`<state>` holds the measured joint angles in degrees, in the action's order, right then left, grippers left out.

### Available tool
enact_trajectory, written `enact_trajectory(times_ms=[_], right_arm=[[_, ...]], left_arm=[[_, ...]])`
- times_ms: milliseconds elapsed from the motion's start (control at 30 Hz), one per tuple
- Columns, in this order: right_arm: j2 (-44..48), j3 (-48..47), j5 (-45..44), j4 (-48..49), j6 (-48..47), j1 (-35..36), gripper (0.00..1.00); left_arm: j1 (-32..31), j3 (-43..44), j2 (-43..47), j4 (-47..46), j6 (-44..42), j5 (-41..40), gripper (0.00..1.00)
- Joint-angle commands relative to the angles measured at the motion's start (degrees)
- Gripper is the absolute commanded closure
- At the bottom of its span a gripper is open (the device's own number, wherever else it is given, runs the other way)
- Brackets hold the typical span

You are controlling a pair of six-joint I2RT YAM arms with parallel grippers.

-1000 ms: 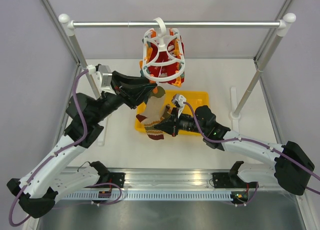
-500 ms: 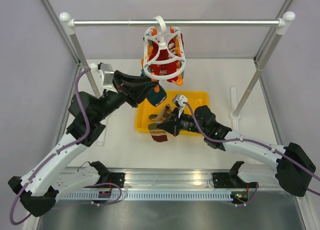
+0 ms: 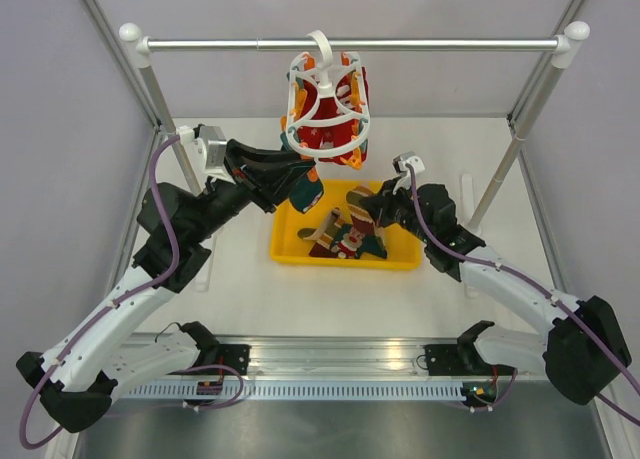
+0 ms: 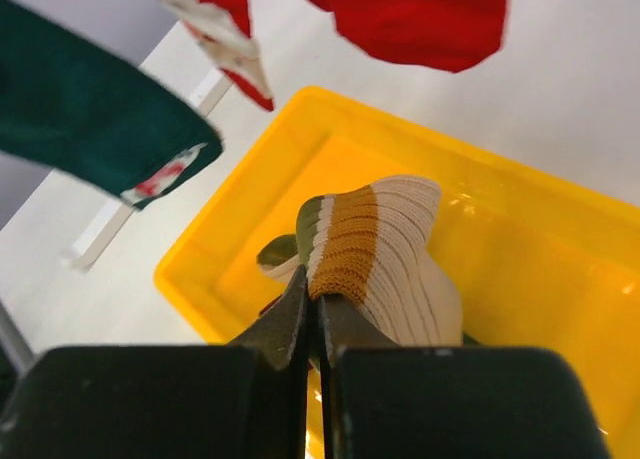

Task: Remove the socks clipped to the hanger

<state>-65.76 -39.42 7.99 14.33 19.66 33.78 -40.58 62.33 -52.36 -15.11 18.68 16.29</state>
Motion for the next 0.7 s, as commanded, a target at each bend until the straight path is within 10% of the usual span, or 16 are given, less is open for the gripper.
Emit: enact_trajectory(times_ms=[0, 100, 233, 667], right_arm=[[-1.65, -3.38, -4.20, -0.70, -0.94, -1.43, 0.99], [-3.41, -3.91, -5.26, -0.88, -1.47, -2.05, 0.89], [-3.59, -3.74, -6.14, -0.36, -1.47, -2.05, 0.33], [-5.41, -6.35, 14.76, 15.99, -1.55, -1.26, 0.16]], left_arm=[[0.24, 1.57, 0.15, -0.44, 1.71, -1.53, 0.98], [0.24, 1.66, 0.24, -0.27, 1.71, -1.53, 0.98], [0.15, 1.57, 0.24, 0.00, 1.80, -1.44, 0.98], [0.15, 1.57, -0.20, 0.26, 2.50, -0.56, 0.98]])
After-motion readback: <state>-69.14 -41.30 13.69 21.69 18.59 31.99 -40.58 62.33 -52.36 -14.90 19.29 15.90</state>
